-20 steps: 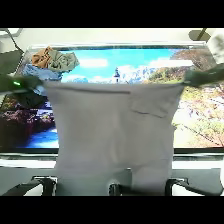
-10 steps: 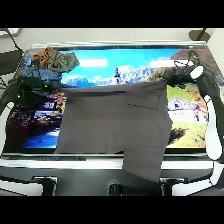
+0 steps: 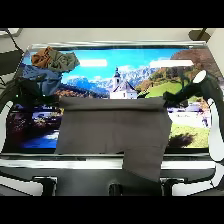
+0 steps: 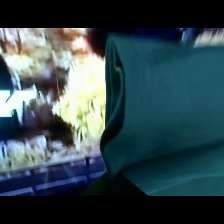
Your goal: Fold the shirts.
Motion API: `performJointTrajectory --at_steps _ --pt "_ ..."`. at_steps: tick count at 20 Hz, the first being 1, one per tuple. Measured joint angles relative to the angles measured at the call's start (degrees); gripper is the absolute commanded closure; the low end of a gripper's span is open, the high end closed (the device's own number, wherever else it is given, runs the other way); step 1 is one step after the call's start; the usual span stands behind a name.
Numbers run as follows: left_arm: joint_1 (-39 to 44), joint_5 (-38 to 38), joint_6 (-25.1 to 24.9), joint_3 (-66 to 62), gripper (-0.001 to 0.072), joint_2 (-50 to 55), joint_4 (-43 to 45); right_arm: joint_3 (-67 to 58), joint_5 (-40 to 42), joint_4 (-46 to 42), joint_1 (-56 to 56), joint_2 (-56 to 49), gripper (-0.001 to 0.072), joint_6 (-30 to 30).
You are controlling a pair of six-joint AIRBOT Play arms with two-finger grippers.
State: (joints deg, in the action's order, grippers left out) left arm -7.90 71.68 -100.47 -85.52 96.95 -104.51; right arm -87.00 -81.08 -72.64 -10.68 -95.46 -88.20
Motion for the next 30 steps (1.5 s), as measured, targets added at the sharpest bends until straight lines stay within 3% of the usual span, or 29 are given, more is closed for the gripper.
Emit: performJointTrajectory --at_steps 5,9,10,12,13,15,16,19,22,27,30 --pt "-0.3 11.5 -2.2 0.2 0.0681 1.8 0.0 4.4 -2.4 -0.4 -0.1 0.0 0.0670 -0.3" --pt "-0.3 16.0 -2.7 0.2 0.0681 3.9 -0.1 6.8 -1.7 -0.1 -0.2 -0.4 0.0670 -0.9" --pt "-0.3 16.6 -2.9 0.2 0.0650 4.3 -0.2 7.2 -1.6 0.0 -0.2 -0.4 0.0666 -1.0" --pt "-0.3 17.5 -2.9 0.1 0.0255 4.6 -0.2 7.7 -1.5 0.0 -0.2 -0.5 0.0407 -1.8" --pt "-0.3 18.6 -2.9 -0.1 0.0216 4.7 -0.2 7.8 -1.5 0.1 -0.2 -0.4 0.0318 -2.1" --pt "-0.6 21.3 -2.8 -0.7 0.0217 4.4 -0.3 7.6 -2.2 0.0 -0.2 0.5 0.0174 -2.1" --pt "-1.0 22.4 -2.6 -0.9 0.0223 3.7 -0.3 7.4 -3.2 -0.8 -0.2 1.3 0.0157 -1.3" --pt "-3.2 24.5 -0.7 0.7 0.0226 -0.5 -0.2 7.1 -6.6 -3.0 -1.8 4.7 0.0175 -0.6" --pt "-5.2 24.6 0.8 10.1 0.0243 -7.2 0.3 8.7 -9.7 -3.9 -4.4 8.2 0.0181 -0.6" --pt "-8.6 15.5 1.0 35.6 0.0246 -19.7 1.0 14.3 -10.5 -3.8 -6.7 13.6 0.0180 -0.7" --pt "-9.3 9.7 0.7 44.0 0.0246 -23.3 0.7 15.8 -10.3 -3.4 -7.2 14.8 0.0180 -0.7"
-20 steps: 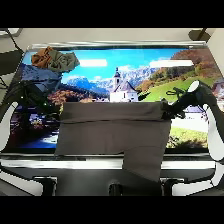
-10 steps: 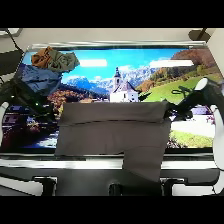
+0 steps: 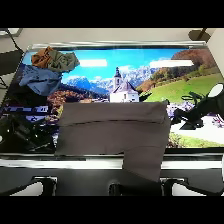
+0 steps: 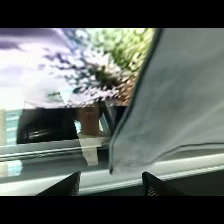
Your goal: Fold the shirts.
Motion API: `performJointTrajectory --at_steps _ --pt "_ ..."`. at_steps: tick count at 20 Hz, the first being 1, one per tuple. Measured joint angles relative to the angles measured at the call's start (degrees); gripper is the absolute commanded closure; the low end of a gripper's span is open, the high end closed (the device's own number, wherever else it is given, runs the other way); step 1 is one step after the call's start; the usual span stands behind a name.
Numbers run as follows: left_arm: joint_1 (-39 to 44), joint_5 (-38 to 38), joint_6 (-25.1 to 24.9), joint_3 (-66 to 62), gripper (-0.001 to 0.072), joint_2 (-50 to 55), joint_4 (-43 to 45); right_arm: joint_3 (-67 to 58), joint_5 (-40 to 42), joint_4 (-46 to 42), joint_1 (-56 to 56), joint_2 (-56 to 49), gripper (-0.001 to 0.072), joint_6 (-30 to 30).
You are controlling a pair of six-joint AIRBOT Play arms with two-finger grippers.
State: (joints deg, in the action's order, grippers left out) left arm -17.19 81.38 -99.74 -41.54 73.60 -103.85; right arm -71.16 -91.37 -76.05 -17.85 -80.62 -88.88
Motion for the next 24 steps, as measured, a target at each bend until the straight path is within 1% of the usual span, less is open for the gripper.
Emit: performJointTrajectory --at_steps 3,4,5,6,8,9,11,14,19,20,21,22,23,24 --pt "-0.3 -3.5 -0.1 3.5 0.0248 -1.5 -2.7 0.6 0.0 0.3 0.0 0.5 0.0180 0.0" --pt "-0.3 -4.1 0.0 4.1 0.0273 -1.7 -3.8 0.7 -0.2 0.4 0.0 0.6 0.0180 0.0" --pt "-0.3 -5.0 0.3 4.5 0.0346 -1.9 -4.8 0.7 -0.3 0.3 -0.1 0.6 0.0180 0.0" --pt "-0.1 -6.3 0.6 4.9 0.0399 -1.9 -5.9 0.8 -0.4 0.3 -0.1 0.7 0.0180 0.0" --pt "0.2 -8.7 0.8 5.4 0.0644 -2.0 -7.1 1.2 -0.8 0.3 -0.1 0.9 0.0180 0.0" --pt "0.3 -9.4 0.8 5.6 0.0680 -2.0 -7.1 2.0 -1.0 0.3 -0.1 1.2 0.0177 0.1" --pt "0.4 -9.9 1.0 5.7 0.0680 -2.1 -7.6 6.3 -0.5 0.4 -0.1 3.3 0.0147 0.3" --pt "0.5 -10.3 1.2 5.9 0.0681 -2.1 -7.8 18.8 1.9 0.8 -0.1 9.1 0.0149 1.8" --pt "0.5 -10.7 1.0 5.9 0.0681 -2.3 -8.0 37.3 8.5 4.5 -0.1 17.0 0.0196 4.3" --pt "0.5 -10.7 0.9 5.9 0.0681 -2.3 -7.9 39.7 10.0 5.7 -0.1 17.7 0.0227 5.2" --pt "0.5 -10.7 0.9 5.9 0.0681 -2.3 -7.9 41.4 11.3 7.1 -0.1 18.2 0.0281 6.2" --pt "0.5 -10.7 0.7 5.9 0.0681 -2.3 -7.9 42.5 12.8 8.3 -0.1 18.5 0.0357 6.9" --pt "0.5 -10.6 0.7 5.9 0.0680 -2.3 -7.9 43.3 13.9 9.0 -0.1 18.8 0.0489 7.5" --pt "0.5 -10.6 0.5 5.9 0.0681 -2.3 -7.9 44.0 15.3 9.7 -0.1 19.0 0.0667 7.9"
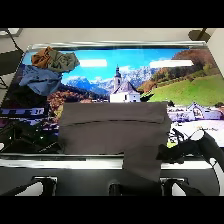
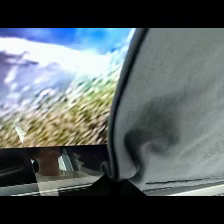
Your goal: Fold the shirts.
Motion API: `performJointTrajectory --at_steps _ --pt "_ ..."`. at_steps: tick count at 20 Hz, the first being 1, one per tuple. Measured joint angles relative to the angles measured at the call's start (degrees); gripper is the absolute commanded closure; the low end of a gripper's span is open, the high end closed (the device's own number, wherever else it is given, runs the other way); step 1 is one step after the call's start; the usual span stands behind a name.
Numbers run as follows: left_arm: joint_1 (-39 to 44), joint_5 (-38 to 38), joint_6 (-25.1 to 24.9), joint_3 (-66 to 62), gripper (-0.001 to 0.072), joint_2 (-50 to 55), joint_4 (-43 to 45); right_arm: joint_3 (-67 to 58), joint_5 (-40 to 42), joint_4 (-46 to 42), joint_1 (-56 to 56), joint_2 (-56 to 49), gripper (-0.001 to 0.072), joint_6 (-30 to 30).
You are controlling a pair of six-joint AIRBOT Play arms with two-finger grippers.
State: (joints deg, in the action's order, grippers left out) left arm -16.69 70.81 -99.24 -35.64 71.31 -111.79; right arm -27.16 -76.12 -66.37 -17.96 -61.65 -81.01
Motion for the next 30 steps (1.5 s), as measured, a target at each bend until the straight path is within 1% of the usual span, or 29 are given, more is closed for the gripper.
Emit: performJointTrajectory --at_steps 3,6,11,13,15,17,20,23,26,29,30 --pt "0.0 0.3 -0.6 -0.1 0.0682 0.0 0.0 0.7 2.6 1.0 0.0 0.3 0.0671 1.0" --pt "0.0 1.1 -1.7 -1.9 0.0685 -0.1 1.5 -1.5 3.6 2.0 0.0 0.5 0.0672 1.9" --pt "0.1 5.1 -2.1 -11.4 0.0688 -0.5 -1.2 -12.6 4.4 4.6 0.0 0.4 0.0673 2.2" --pt "0.5 5.0 -1.2 -16.4 0.0688 -0.3 -1.8 -17.9 6.2 6.0 0.0 -0.4 0.0673 2.0" --pt "1.0 3.4 0.1 -21.8 0.0687 0.9 -2.2 -23.0 8.7 7.4 0.5 -2.7 0.0672 1.2" --pt "2.2 1.7 1.4 -27.3 0.0687 3.7 -2.3 -27.7 12.2 8.5 2.5 -6.3 0.0672 0.8" --pt "3.7 0.5 3.1 -36.0 0.0687 9.9 -2.4 -34.9 18.6 8.7 5.7 -13.4 0.0672 -1.7" --pt "4.3 0.3 4.9 -43.8 0.0686 16.4 -2.5 -41.5 21.9 8.6 7.1 -20.4 0.0671 -4.2" --pt "4.7 0.5 5.7 -48.1 0.0684 21.9 -2.4 -44.9 23.2 7.6 7.6 -25.1 0.0670 -6.5" --pt "5.4 0.5 6.1 -49.8 0.0682 26.7 -2.2 -46.2 22.6 7.1 7.8 -28.7 0.0669 -7.6" --pt "5.8 0.4 6.3 -50.1 0.0681 28.0 -2.1 -46.4 22.1 7.0 7.8 -29.5 0.0646 -7.8"
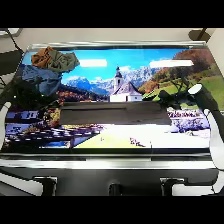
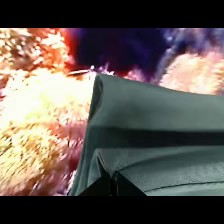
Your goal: Fold the shirts.
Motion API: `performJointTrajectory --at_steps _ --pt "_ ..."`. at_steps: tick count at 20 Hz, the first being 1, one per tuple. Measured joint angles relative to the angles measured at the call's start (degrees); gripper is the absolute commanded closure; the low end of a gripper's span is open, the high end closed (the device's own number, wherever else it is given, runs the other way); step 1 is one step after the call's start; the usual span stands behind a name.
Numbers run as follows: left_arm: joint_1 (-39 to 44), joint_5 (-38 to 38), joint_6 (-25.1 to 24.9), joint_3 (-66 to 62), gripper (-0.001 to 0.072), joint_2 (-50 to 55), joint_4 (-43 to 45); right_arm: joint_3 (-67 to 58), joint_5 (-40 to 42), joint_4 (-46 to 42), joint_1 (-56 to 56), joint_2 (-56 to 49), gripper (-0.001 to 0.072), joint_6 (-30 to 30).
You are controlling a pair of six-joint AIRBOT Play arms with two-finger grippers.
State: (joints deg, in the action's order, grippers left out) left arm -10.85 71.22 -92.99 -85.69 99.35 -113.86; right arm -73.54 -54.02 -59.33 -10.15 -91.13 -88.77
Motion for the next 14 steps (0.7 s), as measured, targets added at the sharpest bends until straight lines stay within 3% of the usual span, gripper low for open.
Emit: performJointTrajectory --at_steps 1,2,3,4,5,14 --pt "0.4 0.0 0.0 -0.2 0.0622 1.0 0.0 -0.2 -0.3 0.0 0.0 -0.5 0.0518 0.0" --pt "0.9 -0.2 0.0 -0.4 0.0403 1.7 0.0 -0.3 -0.5 0.1 0.0 -0.9 0.0297 -0.2" --pt "1.1 -0.3 0.0 -0.7 0.0137 2.3 0.0 -0.5 -0.7 0.1 0.0 -1.1 0.0110 -0.2" --pt "1.2 -0.1 0.0 -1.2 0.0016 2.6 0.0 -1.0 -1.1 0.2 -0.2 -1.0 0.0059 -0.1" --pt "1.0 0.5 0.0 -2.1 0.0017 2.8 0.0 -1.6 -1.9 0.3 -0.7 -0.6 0.0015 0.3" --pt "-3.0 10.5 0.0 -11.2 0.0025 -2.7 1.8 -5.0 -18.2 0.1 -17.2 -3.7 0.0000 4.5"
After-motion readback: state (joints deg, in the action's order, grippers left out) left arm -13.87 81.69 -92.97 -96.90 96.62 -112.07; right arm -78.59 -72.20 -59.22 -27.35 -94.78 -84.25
